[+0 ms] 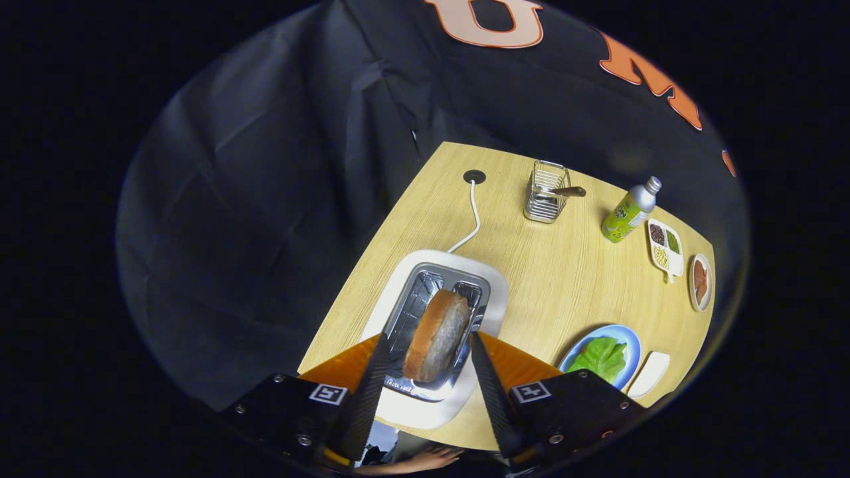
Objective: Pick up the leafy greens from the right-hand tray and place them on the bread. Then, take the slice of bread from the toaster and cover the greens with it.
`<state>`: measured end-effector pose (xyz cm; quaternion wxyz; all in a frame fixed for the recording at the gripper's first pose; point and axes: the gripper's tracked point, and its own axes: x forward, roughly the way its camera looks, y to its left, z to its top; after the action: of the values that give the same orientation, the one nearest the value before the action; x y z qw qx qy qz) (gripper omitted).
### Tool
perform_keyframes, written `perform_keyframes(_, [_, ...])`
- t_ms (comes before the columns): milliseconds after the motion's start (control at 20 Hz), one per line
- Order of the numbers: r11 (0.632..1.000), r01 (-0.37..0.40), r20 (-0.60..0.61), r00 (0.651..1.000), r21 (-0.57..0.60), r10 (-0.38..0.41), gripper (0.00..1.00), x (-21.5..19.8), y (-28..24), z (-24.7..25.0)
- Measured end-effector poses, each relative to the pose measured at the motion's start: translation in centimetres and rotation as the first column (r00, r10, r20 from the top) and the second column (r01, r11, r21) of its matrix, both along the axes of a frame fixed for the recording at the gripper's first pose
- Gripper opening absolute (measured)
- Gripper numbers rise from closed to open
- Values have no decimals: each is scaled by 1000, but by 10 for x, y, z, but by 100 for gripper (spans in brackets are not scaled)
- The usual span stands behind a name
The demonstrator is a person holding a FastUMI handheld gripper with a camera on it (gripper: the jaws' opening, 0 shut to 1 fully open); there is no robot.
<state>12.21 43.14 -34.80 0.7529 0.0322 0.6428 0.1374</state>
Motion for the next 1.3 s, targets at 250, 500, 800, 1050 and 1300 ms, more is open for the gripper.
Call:
perform_keyframes(250, [999, 38, -16, 999, -32, -39, 60, 3, -4, -6])
perform_keyframes(500, [994, 82, -19, 996, -74, -83, 39, 6, -12, -18])
perform_keyframes(800, [998, 62, -23, 998, 5, -62, 14, 3, -3, -12])
perform_keyframes(1050, [989, 94, 34, 995, 115, -98, 10, 12, -2, 27])
perform_keyframes(1300, [963, 108, 107, 985, 248, -138, 9, 20, -19, 78])
